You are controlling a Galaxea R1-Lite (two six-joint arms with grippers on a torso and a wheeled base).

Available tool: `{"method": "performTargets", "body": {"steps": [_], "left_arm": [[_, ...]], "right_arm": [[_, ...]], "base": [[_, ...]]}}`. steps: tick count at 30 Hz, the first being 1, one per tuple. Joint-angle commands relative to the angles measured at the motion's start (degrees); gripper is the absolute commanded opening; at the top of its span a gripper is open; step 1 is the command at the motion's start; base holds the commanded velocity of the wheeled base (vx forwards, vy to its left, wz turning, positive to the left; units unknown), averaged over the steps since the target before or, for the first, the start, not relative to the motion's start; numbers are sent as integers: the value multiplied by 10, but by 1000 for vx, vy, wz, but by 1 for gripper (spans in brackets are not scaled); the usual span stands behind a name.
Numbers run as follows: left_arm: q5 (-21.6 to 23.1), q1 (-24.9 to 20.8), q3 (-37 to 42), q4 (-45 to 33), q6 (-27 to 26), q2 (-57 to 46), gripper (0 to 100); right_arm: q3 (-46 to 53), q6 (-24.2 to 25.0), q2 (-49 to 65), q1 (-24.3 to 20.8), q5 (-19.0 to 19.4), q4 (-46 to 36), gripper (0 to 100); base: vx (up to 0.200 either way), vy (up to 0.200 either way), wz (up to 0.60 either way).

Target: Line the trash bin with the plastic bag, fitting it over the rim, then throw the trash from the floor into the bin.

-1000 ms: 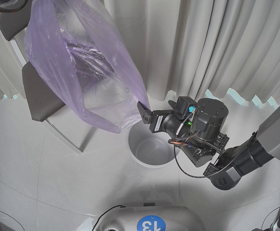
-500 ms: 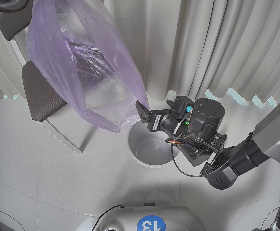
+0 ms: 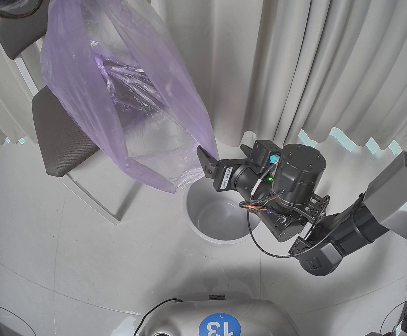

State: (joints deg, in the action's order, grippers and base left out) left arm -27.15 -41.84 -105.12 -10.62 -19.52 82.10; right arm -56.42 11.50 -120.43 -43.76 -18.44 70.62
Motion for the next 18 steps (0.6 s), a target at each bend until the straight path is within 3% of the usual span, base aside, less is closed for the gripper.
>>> {"method": "performTargets", "body": {"steps": [1, 13, 18], "left_arm": [[0, 0, 0, 0, 0, 1, 0], [0, 6, 7, 0, 4, 4, 0], [-4, 22, 53, 1, 12, -5, 0]], "right_arm": [[1, 0, 0, 0, 0, 0, 0], [20, 1, 11, 6, 7, 1, 0], [91, -2, 85, 22, 10, 0, 0]], "base": [[0, 0, 0], [0, 0, 0], [0, 0, 0]]}}
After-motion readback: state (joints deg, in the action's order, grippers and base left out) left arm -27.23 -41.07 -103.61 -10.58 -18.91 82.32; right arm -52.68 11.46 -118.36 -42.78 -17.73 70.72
